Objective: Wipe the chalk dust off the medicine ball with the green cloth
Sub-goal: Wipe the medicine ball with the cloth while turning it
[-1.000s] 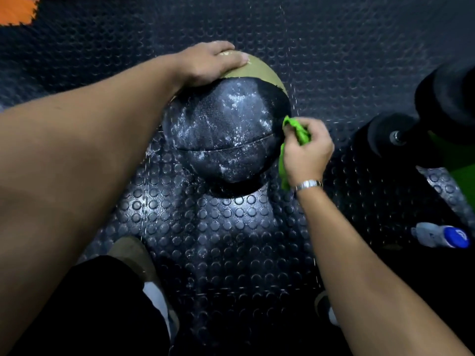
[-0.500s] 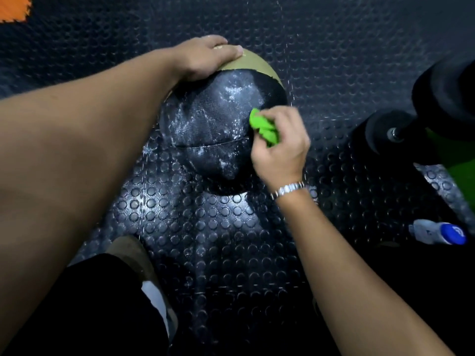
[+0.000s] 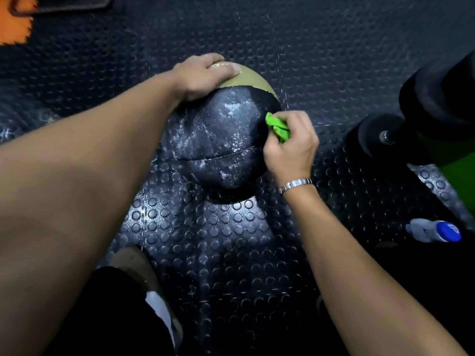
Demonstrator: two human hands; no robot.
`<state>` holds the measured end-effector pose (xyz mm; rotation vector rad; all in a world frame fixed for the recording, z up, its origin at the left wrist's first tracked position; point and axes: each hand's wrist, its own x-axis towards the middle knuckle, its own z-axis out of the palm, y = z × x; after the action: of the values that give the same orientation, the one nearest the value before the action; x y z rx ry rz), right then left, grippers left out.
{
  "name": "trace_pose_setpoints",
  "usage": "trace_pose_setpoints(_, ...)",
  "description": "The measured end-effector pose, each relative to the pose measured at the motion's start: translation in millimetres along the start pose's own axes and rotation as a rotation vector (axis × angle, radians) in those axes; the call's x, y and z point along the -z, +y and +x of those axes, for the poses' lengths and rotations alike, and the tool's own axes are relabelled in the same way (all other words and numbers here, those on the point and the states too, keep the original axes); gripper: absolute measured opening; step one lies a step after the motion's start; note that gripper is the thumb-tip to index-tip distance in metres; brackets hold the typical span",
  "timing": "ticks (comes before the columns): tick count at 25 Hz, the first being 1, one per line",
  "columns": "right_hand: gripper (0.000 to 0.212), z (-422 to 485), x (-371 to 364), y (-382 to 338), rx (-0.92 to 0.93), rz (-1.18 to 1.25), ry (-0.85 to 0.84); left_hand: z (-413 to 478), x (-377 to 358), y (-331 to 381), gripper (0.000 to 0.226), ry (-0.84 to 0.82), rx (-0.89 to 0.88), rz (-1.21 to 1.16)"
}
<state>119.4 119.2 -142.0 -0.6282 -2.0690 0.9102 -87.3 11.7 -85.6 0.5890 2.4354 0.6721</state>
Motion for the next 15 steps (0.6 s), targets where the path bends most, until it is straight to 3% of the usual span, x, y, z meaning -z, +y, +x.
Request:
trace_pose_setpoints(4,0.024,-27.1,1.3,-11.4,0.189,0.022,-0.116,2.8,-0.3,-4.8,0.099,0.009,0.0,-0.017)
trace_pose_setpoints(8,0.021,-14.9,1.4,-1.3,0.018,0.04,-0.01,5.8,-2.0,-8.8,0.097,0.01,-0.018,-0.033)
trace_pose_setpoints(12,0.024,-34.0,2.7,-4.0,0.155,0.038,-0.076,8.6,-0.4,-11.7,0.096,0.01,-0.017,-0.022)
trace_pose_setpoints(15,0.021,-8.8,-0.6,2.1,0.019,0.045,0.029,9.4,-1.5,-12.7,0.094,0.014,-0.014,-0.036)
